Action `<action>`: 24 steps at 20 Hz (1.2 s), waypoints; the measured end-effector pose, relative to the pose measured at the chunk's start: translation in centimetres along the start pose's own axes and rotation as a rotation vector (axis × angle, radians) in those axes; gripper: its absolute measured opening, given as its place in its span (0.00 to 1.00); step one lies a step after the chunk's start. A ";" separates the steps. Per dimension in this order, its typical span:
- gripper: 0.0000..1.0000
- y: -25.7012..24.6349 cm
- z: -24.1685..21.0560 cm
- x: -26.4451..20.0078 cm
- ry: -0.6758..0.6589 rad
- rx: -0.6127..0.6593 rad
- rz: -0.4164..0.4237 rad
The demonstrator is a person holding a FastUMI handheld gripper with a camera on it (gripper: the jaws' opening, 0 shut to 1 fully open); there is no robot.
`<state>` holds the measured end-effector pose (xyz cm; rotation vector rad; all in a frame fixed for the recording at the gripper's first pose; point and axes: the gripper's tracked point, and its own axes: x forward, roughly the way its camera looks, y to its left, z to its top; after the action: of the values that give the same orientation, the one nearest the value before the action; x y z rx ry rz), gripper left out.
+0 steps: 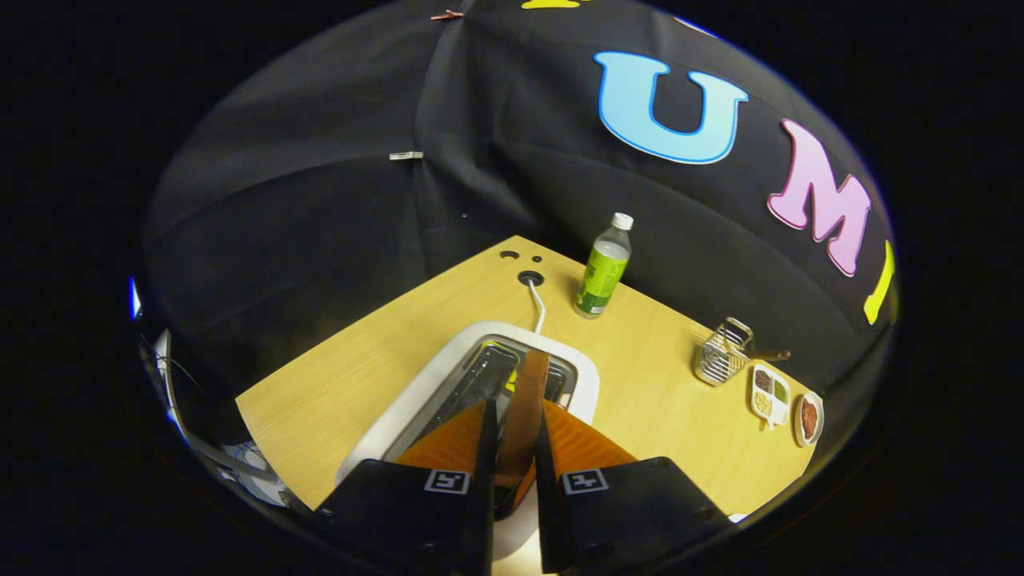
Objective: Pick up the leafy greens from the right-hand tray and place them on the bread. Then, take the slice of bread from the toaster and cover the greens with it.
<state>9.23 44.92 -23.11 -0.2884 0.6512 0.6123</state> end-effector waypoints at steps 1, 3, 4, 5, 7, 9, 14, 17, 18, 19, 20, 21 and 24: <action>0.26 0.1 -0.2 0.0 0.015 0.023 0.004; 0.21 0.6 0.0 -0.1 0.042 0.080 0.030; 0.19 0.6 0.1 -0.2 0.056 0.103 0.038; 0.17 0.4 0.4 -0.3 0.056 0.121 0.047; 0.17 0.4 1.0 -1.0 0.054 0.142 0.066; 0.17 0.1 2.1 -2.2 0.034 0.148 0.078; 0.17 -1.3 4.7 -6.0 -0.024 0.165 0.125; 0.17 -2.8 5.3 -8.1 -0.051 0.196 0.145; 0.17 -3.7 5.4 -9.0 -0.059 0.206 0.142; 0.17 -4.7 5.6 -9.9 -0.074 0.218 0.139; 0.17 -5.4 5.5 -10.6 -0.081 0.232 0.139; 0.17 -6.2 5.4 -11.2 -0.089 0.255 0.141; 0.17 -9.3 4.2 -12.7 -0.106 0.324 0.135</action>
<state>8.95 33.79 -11.16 0.0902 0.6600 0.6355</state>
